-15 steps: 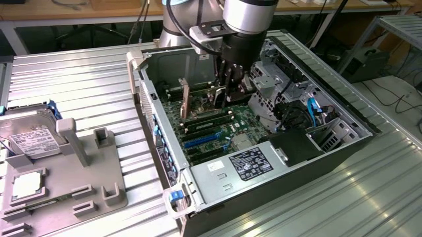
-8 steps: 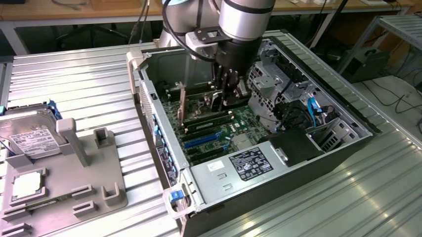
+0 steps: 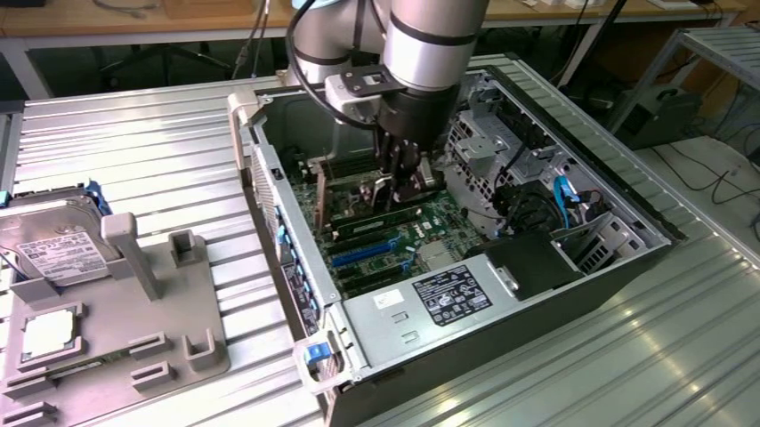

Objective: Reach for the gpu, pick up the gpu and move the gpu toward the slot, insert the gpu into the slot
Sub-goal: 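Insert the gpu into the slot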

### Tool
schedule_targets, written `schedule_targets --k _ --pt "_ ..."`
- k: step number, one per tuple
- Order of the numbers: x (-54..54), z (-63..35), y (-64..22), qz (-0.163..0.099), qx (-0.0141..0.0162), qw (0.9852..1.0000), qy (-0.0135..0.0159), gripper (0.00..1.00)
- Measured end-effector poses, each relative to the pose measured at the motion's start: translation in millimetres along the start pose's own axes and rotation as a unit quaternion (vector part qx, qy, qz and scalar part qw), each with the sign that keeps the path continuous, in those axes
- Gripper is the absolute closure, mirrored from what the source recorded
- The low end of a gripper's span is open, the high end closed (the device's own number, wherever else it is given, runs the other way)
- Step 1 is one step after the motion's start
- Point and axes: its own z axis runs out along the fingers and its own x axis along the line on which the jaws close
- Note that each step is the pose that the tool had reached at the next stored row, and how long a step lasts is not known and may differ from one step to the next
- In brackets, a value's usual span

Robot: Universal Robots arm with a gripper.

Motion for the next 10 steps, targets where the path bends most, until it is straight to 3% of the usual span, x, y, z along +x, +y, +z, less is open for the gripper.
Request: schedule_targets --k 5,10 --pt "0.3 7.9 0.2 -0.004 -0.0025 1.0 -0.0002 0.72" --pt "0.4 15.2 0.5 -0.019 -0.003 0.9998 -0.0005 0.72"
